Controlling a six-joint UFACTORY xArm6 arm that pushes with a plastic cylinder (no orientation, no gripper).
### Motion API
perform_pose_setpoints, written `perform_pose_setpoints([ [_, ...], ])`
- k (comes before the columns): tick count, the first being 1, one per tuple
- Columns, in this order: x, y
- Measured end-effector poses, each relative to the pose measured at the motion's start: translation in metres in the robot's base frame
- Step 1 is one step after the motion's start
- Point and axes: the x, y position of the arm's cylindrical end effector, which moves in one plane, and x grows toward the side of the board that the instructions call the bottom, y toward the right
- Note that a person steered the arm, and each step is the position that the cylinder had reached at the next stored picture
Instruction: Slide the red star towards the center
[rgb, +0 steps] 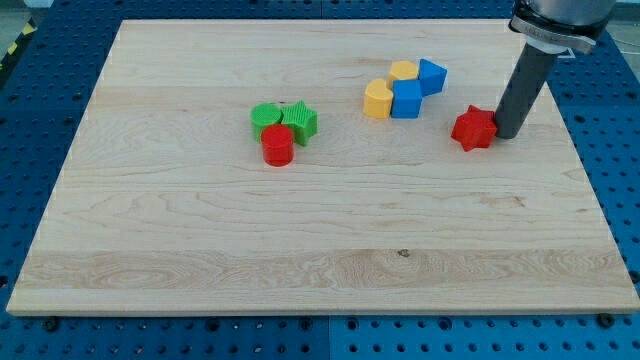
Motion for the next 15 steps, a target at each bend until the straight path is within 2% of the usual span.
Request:
perform_pose_setpoints([
  [4, -0.001, -0.035],
  [5, -0.029, -0.039],
  [9, 0.004, -0.064],
  [15, 0.005, -0.069],
])
